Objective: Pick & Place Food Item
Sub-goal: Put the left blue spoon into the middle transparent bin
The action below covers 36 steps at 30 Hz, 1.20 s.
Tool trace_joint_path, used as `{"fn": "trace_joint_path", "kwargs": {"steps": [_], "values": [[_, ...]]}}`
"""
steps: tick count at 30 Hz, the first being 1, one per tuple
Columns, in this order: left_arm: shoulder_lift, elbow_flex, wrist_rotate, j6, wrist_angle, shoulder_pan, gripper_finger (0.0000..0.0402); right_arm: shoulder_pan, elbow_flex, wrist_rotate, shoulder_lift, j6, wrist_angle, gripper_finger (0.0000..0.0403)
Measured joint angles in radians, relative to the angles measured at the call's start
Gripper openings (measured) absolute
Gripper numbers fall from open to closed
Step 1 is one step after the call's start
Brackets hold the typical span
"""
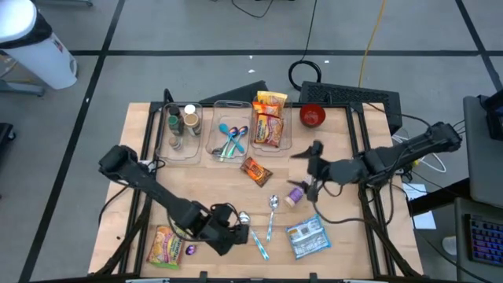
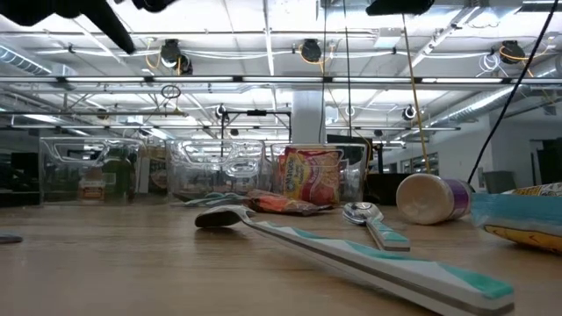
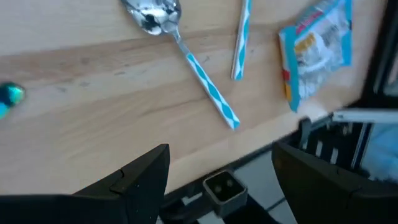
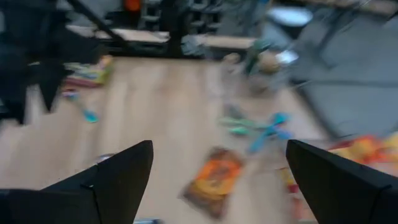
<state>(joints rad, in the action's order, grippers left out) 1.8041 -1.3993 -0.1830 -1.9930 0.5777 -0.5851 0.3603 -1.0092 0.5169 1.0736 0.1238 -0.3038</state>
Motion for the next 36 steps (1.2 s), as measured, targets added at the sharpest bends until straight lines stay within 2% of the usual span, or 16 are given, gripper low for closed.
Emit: {"fn": "trace_joint_path", "kwargs": {"steps": [4,9,14,19,28,32,36], "values": [[0.091,-0.100,0.036,-0.059,0.070,0.030,0.0292,0.000,0.000,0.060,-0.105,-0.096,-0.046,0.0364],[0.201,-0.259,0.119,-0.082,0.185,0.096,0.0292,0.002,0.000,0.059,-0.232,-0.103,-0.126,0.0364],[0.273,-0.362,0.137,-0.136,0.294,0.146,0.0292,0.019,-0.001,0.057,-0.296,-0.121,-0.174,0.0364],[0.302,-0.367,0.140,-0.195,0.310,0.170,0.0292,0.046,-0.001,0.056,-0.306,-0.118,-0.208,0.0364],[0.371,-0.367,0.236,-0.248,0.284,0.177,0.0292,0.074,0.006,0.056,-0.301,-0.119,-0.203,0.0364],[0.389,-0.366,0.241,-0.279,0.291,0.175,0.0292,0.074,0.047,0.053,-0.308,-0.105,-0.192,0.0364],[0.406,-0.366,0.226,-0.298,0.287,0.178,0.0292,0.074,0.087,0.003,-0.317,-0.073,-0.187,0.0364]]}}
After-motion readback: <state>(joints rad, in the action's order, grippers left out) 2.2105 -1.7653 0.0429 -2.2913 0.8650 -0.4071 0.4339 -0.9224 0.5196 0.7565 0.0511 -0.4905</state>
